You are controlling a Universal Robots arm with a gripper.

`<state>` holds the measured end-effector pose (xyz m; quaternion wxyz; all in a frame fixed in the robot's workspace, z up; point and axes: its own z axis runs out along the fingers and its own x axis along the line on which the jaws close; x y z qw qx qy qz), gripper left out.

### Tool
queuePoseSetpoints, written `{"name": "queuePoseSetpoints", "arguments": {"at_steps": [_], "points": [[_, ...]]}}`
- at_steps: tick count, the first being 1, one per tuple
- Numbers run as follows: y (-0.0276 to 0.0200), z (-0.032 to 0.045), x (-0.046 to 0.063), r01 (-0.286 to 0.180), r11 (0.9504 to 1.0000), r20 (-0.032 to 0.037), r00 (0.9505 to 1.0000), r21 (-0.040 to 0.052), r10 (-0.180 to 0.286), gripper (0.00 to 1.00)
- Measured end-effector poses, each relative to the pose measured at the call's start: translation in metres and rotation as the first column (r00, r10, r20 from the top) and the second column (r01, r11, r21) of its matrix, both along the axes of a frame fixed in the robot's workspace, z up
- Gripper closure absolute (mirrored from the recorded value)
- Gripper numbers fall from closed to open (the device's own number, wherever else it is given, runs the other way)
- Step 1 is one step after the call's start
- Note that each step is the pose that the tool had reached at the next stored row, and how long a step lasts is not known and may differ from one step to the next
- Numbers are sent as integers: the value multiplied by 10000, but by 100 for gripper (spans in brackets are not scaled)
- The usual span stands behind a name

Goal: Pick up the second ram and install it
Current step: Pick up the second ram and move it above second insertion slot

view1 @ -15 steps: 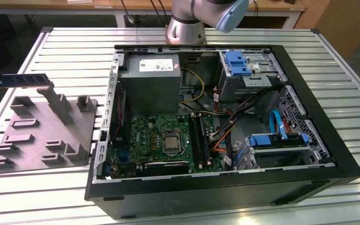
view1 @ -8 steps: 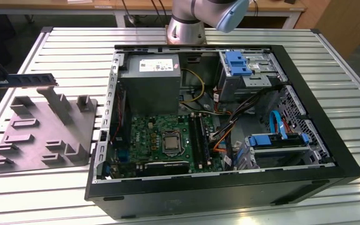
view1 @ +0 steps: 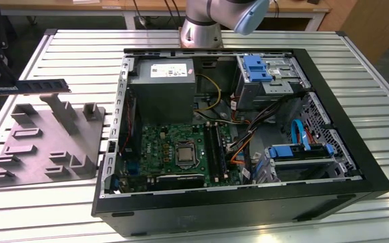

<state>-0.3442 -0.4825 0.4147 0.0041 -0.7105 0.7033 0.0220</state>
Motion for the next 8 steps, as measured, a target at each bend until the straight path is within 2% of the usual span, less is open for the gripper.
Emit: {"name": "queuePoseSetpoints", "arguments": {"at_steps": [8], "points": [[0,0,103,0,10000,0,10000,1,0,89]]}}
